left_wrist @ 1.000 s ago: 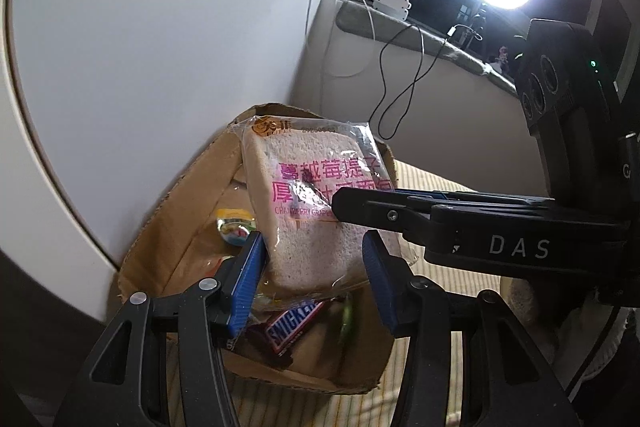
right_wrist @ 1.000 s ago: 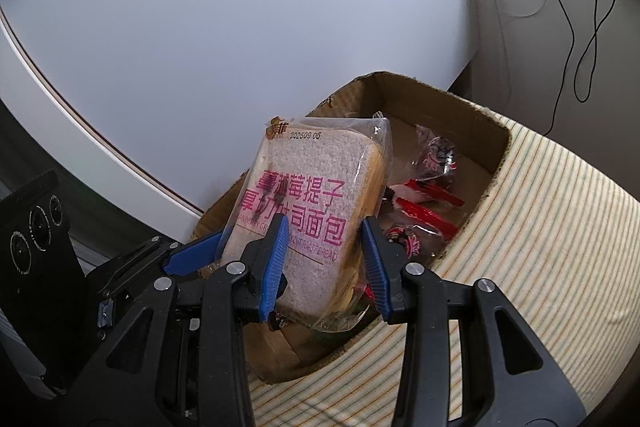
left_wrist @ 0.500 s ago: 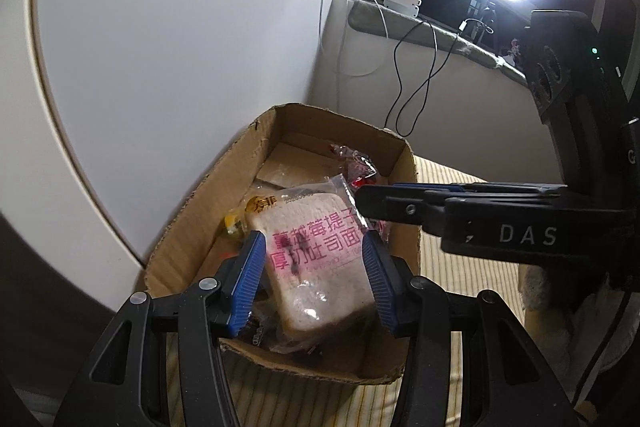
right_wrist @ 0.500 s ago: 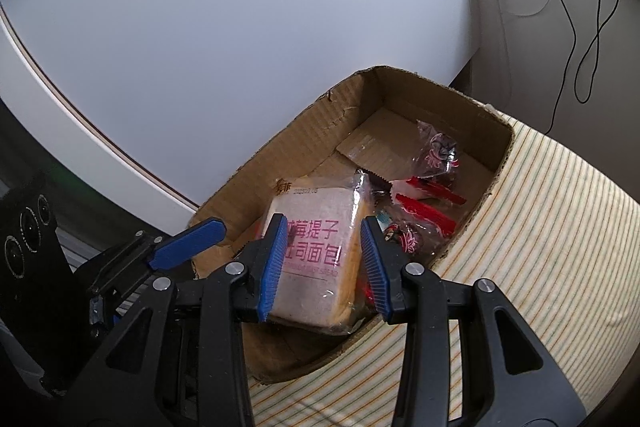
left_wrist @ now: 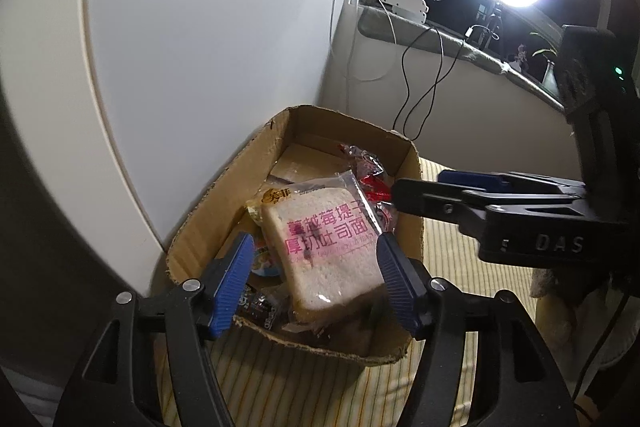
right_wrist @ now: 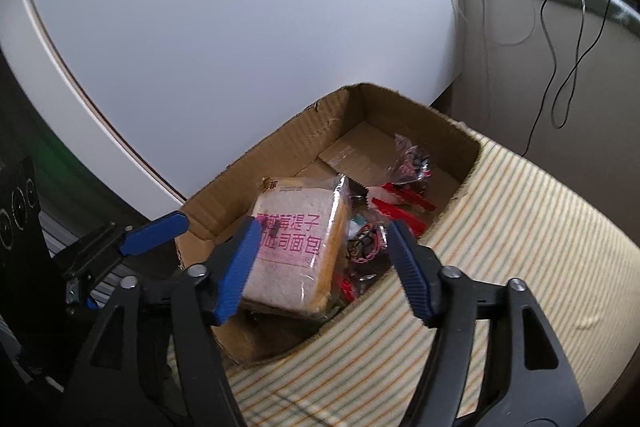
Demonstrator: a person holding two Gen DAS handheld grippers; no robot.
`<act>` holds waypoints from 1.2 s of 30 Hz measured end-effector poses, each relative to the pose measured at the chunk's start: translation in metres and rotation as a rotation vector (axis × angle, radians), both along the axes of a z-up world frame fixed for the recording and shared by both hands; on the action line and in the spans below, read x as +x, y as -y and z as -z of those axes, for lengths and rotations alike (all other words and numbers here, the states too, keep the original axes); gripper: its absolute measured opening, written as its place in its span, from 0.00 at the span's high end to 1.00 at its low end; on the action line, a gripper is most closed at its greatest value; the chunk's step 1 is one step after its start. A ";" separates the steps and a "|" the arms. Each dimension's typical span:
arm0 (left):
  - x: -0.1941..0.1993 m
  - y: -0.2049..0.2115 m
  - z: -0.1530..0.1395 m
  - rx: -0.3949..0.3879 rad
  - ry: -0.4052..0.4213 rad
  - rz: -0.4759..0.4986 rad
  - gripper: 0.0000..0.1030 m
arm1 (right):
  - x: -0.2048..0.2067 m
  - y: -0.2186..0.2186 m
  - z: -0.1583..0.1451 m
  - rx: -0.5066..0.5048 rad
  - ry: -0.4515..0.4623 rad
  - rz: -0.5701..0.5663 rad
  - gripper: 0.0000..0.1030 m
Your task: Organize snacks
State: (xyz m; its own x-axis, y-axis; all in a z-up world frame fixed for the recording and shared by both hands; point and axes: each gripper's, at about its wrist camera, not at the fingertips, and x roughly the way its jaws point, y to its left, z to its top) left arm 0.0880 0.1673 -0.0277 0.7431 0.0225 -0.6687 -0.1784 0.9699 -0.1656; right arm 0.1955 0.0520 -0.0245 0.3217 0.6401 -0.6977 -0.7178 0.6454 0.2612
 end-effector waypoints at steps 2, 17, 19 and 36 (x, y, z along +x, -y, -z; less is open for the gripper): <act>-0.004 0.001 -0.002 0.004 0.005 -0.007 0.35 | -0.005 0.005 -0.003 -0.003 0.035 0.005 0.23; -0.048 0.028 -0.022 0.068 0.065 -0.045 0.26 | -0.052 0.066 -0.019 0.017 0.173 0.090 0.09; -0.053 0.032 -0.022 0.078 0.064 -0.045 0.24 | -0.057 0.075 -0.019 0.018 0.183 0.106 0.08; -0.067 0.041 -0.024 0.090 0.069 -0.069 0.22 | -0.070 0.107 -0.010 -0.005 0.204 0.167 0.05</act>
State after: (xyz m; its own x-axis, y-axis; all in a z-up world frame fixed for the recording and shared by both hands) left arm 0.0215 0.1268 -0.0040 0.7821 0.1334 -0.6087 -0.2367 0.9672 -0.0923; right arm 0.1254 -0.0547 -0.0150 0.5570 0.5635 -0.6102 -0.6389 0.7601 0.1187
